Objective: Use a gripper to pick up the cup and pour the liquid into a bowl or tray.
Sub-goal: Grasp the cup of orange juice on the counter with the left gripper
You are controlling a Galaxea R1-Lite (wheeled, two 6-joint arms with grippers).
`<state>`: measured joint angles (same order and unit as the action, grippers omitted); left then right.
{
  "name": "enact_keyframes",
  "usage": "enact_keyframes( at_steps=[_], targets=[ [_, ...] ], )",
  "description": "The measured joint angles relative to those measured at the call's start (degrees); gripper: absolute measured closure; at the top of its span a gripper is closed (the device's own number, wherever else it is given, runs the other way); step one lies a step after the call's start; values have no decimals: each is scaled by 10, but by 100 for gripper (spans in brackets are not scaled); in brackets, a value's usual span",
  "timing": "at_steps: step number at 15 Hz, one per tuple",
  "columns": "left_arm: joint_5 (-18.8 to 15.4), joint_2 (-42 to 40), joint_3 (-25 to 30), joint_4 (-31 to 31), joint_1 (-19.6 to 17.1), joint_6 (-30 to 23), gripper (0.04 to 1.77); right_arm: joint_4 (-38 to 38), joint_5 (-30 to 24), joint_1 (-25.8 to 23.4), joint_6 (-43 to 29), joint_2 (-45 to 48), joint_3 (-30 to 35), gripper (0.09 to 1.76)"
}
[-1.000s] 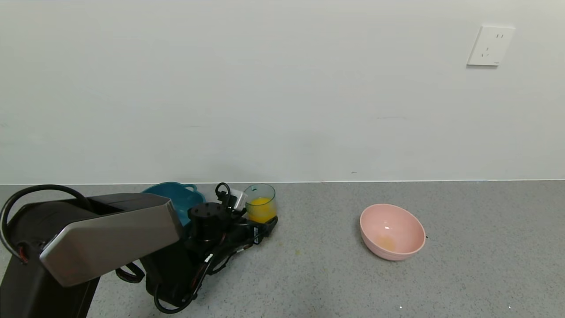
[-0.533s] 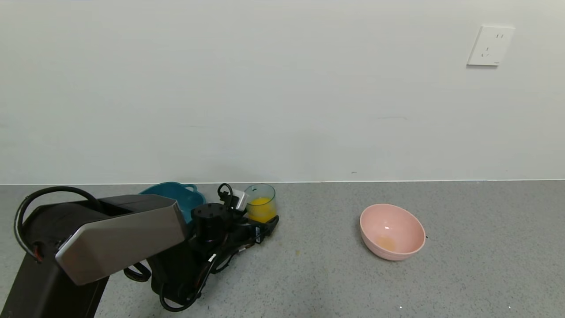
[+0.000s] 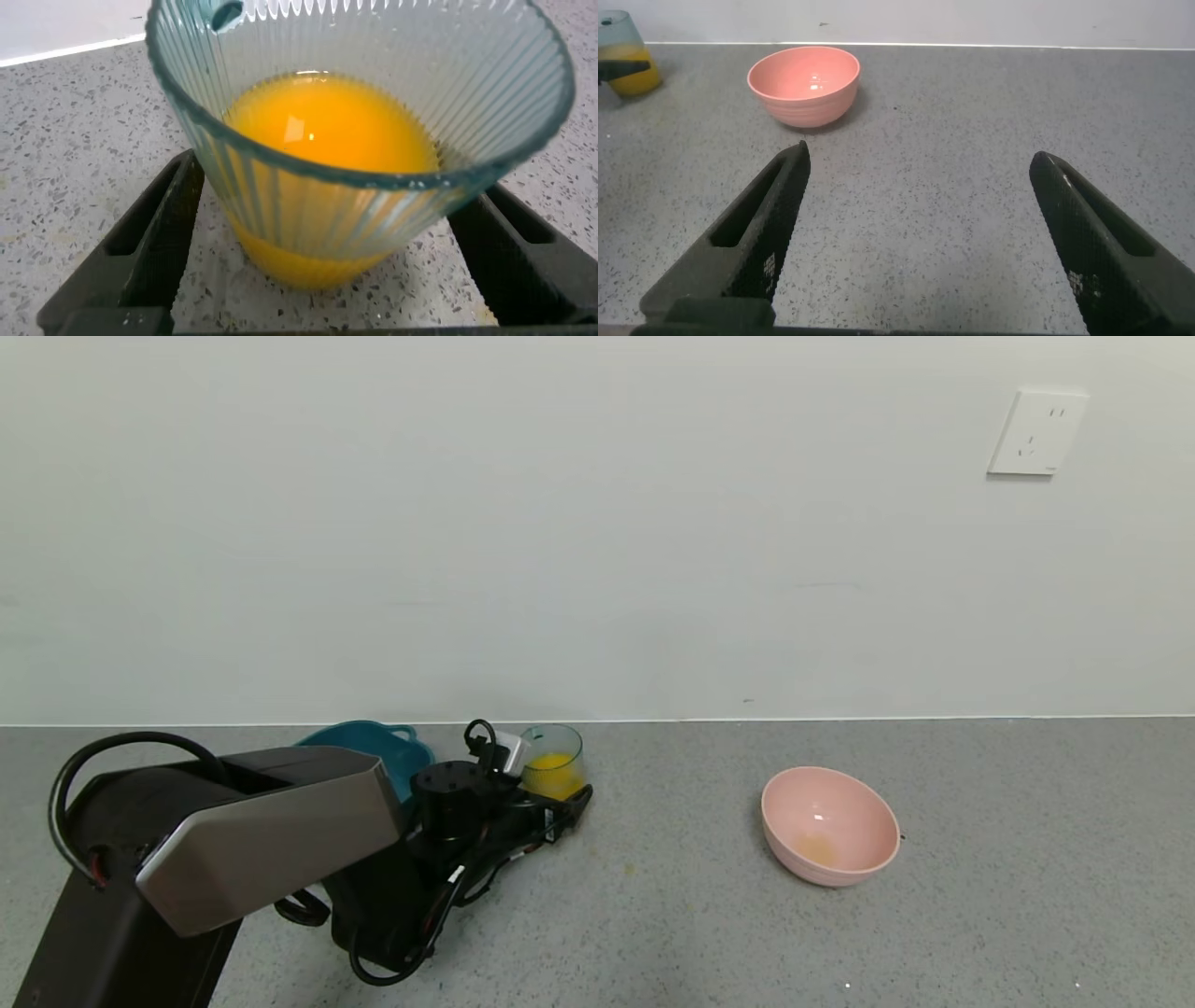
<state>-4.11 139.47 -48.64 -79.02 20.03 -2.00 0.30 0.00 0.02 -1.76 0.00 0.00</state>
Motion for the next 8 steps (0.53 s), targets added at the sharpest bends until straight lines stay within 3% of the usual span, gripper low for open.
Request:
enact_keyframes(
  at_steps=[8],
  targets=[
    [5,7,-16,5,-1,0,9,0,0,0,0,0,0,14]
  ],
)
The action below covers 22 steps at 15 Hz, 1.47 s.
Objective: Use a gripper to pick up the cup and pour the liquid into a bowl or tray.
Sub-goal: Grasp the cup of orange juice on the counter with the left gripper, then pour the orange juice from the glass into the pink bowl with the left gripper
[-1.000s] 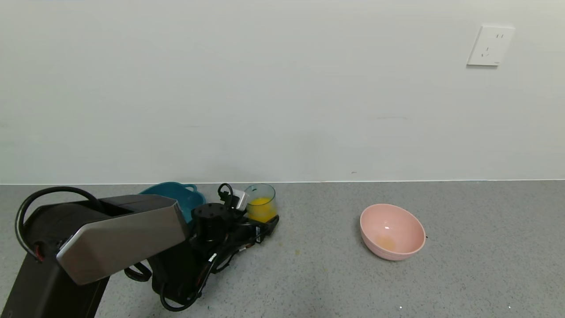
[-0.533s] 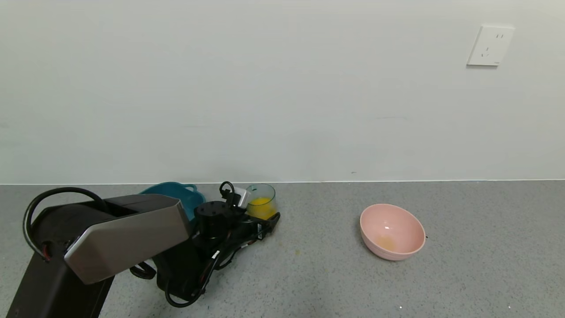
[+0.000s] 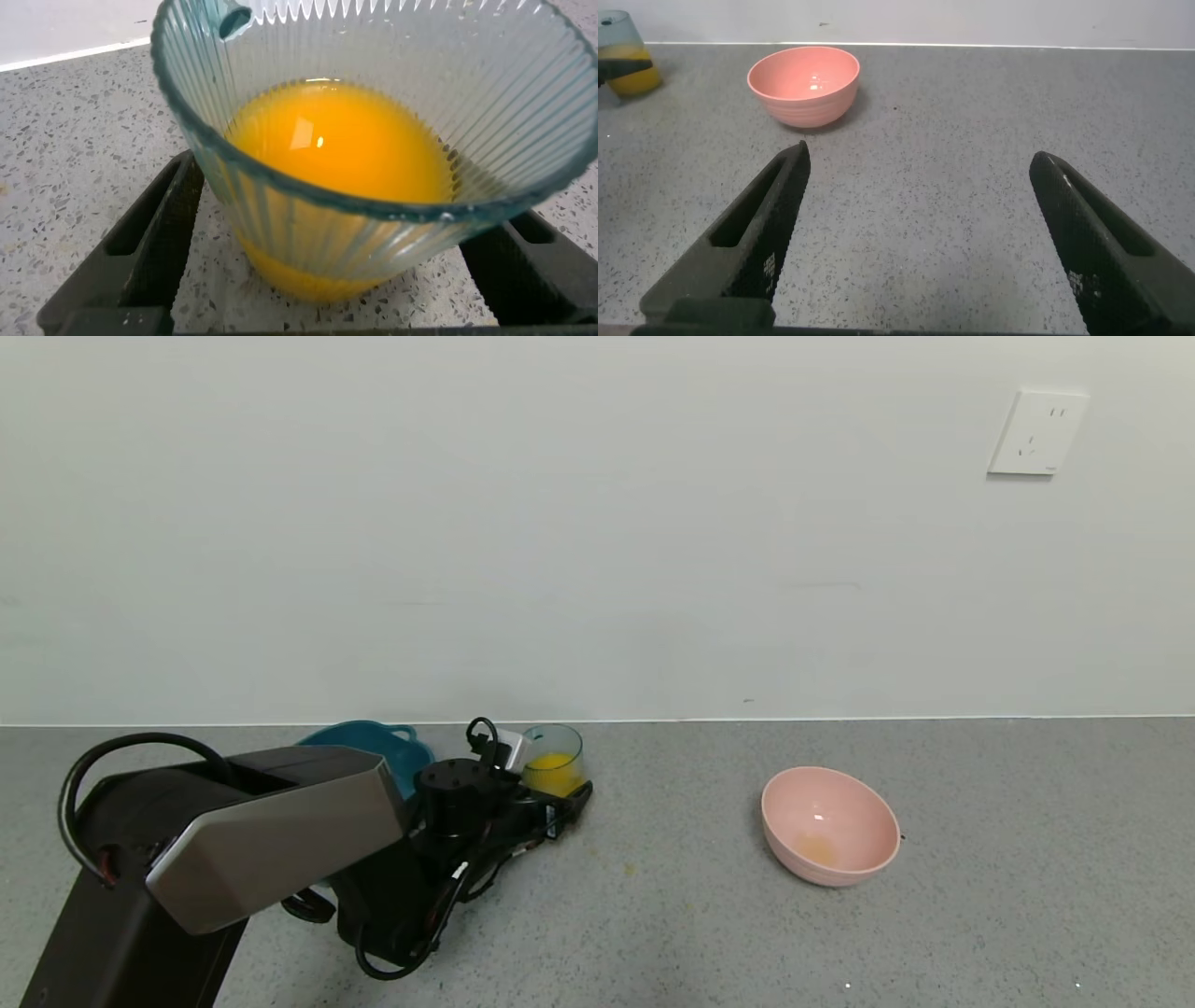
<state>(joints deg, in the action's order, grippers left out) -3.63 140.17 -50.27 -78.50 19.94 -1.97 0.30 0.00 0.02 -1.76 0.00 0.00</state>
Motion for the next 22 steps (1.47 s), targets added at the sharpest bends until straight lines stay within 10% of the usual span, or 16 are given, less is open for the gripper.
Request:
enact_keyframes(
  at_steps=[5,8,22],
  targets=[
    [4,2,-4,-1,0,0,9,0,0,0,0,0,0,14],
    [6,3,-6,0,-1,1,48,0,0,0,0,0,0,14],
    [8,-2,-1,3,-1,1,52,0,0,0,0,0,0,14]
  ],
)
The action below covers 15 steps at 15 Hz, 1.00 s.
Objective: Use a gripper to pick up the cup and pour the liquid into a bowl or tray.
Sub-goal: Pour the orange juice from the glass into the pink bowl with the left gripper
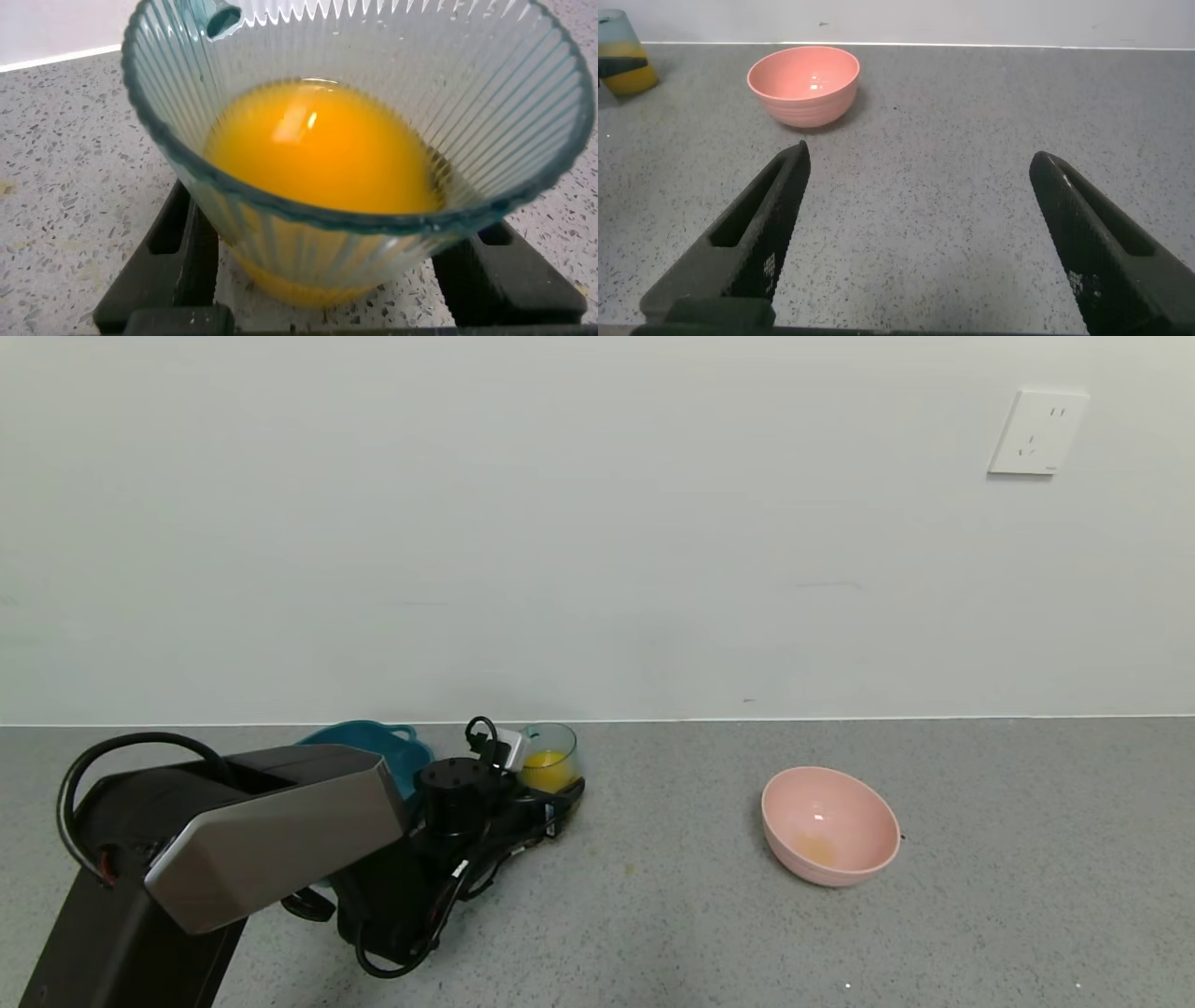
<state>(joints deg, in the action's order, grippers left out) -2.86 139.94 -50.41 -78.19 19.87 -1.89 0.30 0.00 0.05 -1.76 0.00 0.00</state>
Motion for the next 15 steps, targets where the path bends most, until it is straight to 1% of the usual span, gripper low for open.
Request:
enact_keyframes(
  at_steps=[5,8,11,15],
  targets=[
    [2,-25,0,34,0,0,52,0,0,0,0,0,0,14],
    [2,-56,-4,75,2,2,52,0,0,0,0,0,0,14],
    [2,-90,-14,120,12,6,52,0,0,0,0,0,0,14],
    [3,-125,-37,169,33,25,53,0,0,0,0,0,0,14]
  ],
)
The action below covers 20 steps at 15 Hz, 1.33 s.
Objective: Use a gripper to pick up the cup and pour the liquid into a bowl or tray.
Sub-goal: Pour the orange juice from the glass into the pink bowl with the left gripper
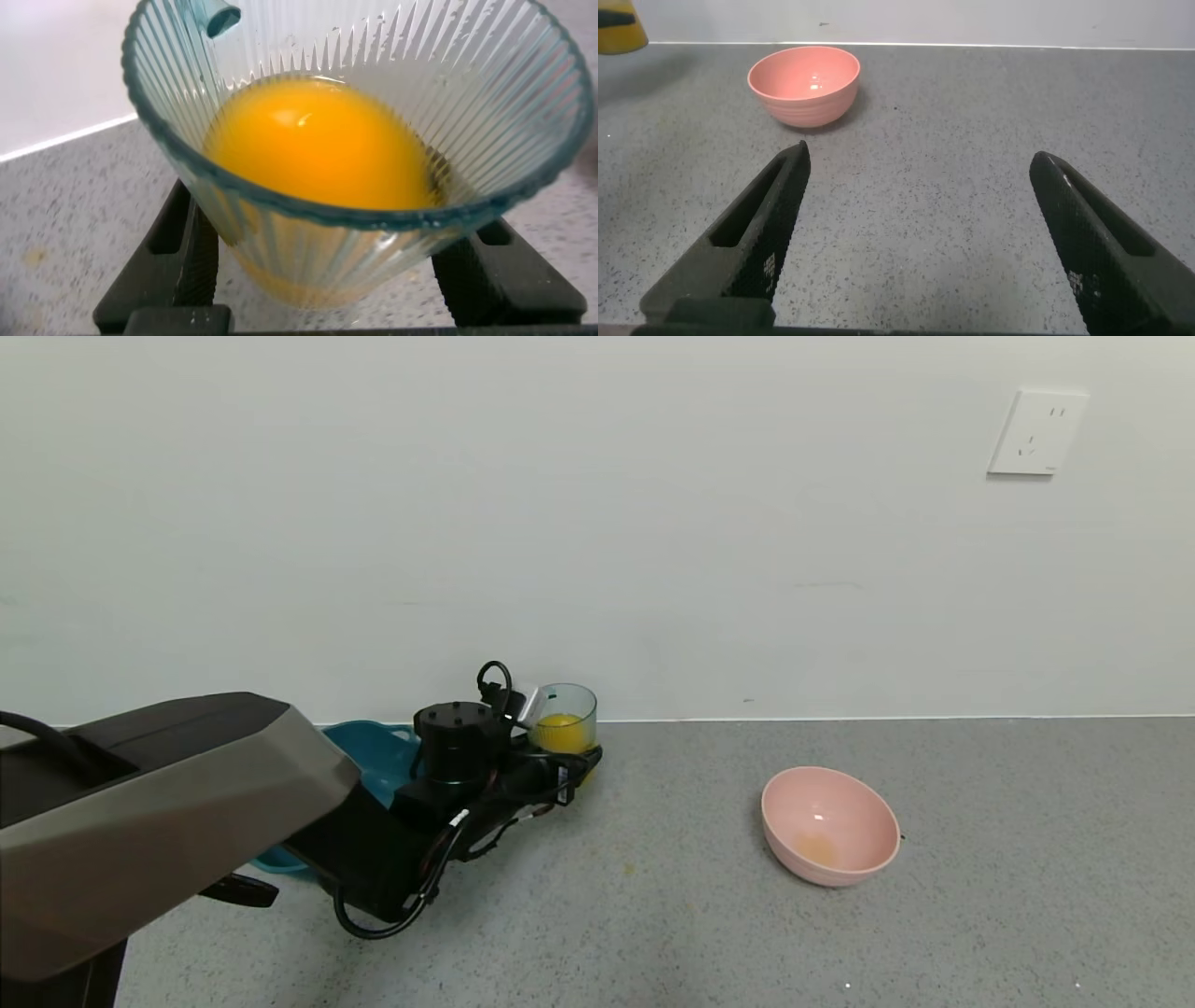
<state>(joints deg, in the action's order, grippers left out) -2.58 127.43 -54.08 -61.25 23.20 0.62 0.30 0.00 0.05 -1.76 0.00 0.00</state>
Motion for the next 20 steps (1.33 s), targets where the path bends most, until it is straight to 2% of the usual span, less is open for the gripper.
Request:
enact_keyframes(
  at_steps=[10,16,20],
  targets=[
    [20,-25,-122,132,69,22,53,0,0,0,0,0,0,14],
    [28,-16,-185,190,100,34,53,0,0,0,0,0,0,14],
    [45,-2,-216,198,117,52,53,0,0,0,0,0,0,14]
  ],
)
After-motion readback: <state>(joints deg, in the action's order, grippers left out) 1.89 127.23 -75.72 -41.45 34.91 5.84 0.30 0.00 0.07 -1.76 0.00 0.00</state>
